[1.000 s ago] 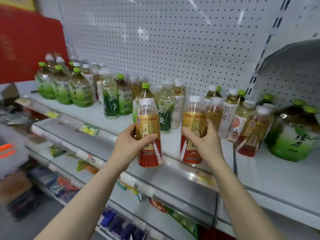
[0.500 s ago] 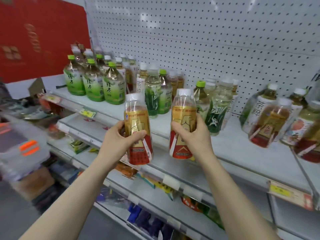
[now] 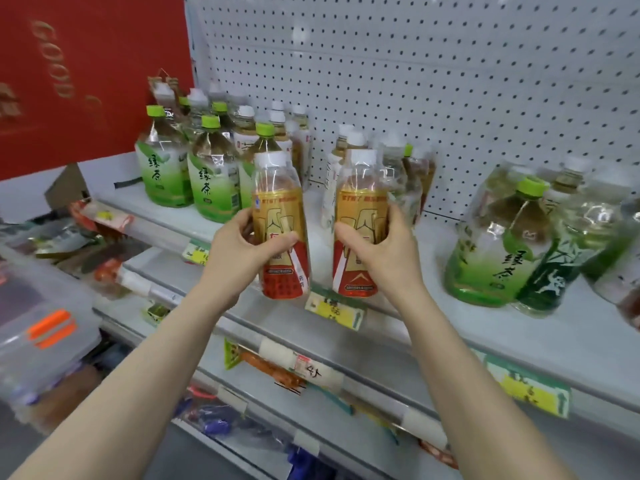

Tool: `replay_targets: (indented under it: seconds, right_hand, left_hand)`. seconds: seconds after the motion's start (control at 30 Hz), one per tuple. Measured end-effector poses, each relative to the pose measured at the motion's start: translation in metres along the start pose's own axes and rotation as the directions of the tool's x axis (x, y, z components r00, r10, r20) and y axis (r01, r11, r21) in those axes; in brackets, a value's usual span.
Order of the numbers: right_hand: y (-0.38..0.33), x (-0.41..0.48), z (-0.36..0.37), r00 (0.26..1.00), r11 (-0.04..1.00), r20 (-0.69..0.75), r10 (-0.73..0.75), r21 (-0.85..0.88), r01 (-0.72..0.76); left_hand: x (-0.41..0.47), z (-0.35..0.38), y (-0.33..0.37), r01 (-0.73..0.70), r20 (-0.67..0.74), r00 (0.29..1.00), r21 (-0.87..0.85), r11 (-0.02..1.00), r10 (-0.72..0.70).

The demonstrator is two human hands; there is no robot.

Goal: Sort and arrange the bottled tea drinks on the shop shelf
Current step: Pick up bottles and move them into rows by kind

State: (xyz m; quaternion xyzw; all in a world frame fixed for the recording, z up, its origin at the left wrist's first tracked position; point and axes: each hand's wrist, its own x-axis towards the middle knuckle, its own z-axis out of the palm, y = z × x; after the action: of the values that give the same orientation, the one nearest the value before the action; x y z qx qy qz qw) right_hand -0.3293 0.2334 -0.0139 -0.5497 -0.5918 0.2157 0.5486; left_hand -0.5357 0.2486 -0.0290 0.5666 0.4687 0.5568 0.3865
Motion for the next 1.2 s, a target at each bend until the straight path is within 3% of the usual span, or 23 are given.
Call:
replay_targets:
  seconds: [0.4, 0.63, 0.87, 0.97, 1.03, 1.07, 1.1, 1.2]
  right_hand:
    - [0.004, 0.056, 0.117, 0.991, 0.962, -0.133, 0.020, -0.267, -0.056]
    - [0.008, 0.082, 0.152, 0.951, 0.859, -0.309, -0.016, -0.491, -0.145]
    - [0.002, 0.087, 0.157, 0.953, 0.743, -0.301, -0.033, -0.645, -0.178]
    - [-0.019, 0.080, 0.135, 0.889, 0.730, -0.390, -0.242, -0.676, -0.098]
    - [-0.038, 0.083, 0.111, 0.768, 0.642, -0.441, -0.464, -0.765, -0.052]
    - [-0.044, 0.089, 0.099, 0.747, 0.559, -0.428, -0.509, -0.824, -0.090]
    - [-0.050, 0.098, 0.089, 0.774, 0.477, -0.407, -0.485, -0.865, -0.156]
    - [-0.055, 0.121, 0.078, 0.883, 0.304, -0.413, -0.224, -0.890, -0.340]
  left_hand:
    - [0.107, -0.065, -0.032, -0.053, 0.152, 0.987, 0.042, 0.998, 0.046]
    - [0.141, -0.078, -0.041, -0.077, 0.318, 0.946, 0.056, 0.995, 0.055]
    - [0.146, -0.070, -0.050, -0.087, 0.396, 0.915, 0.003, 0.996, 0.079]
    - [0.146, -0.069, -0.053, -0.075, 0.436, 0.897, -0.005, 0.997, 0.070]
    - [0.146, -0.067, -0.054, -0.069, 0.451, 0.890, -0.007, 0.998, 0.064]
    - [0.146, -0.065, -0.054, -0.067, 0.453, 0.889, -0.010, 0.998, 0.064]
    - [0.145, -0.063, -0.053, -0.067, 0.453, 0.889, -0.012, 0.998, 0.065]
    - [0.141, -0.057, -0.049, -0.067, 0.452, 0.889, -0.019, 0.998, 0.068]
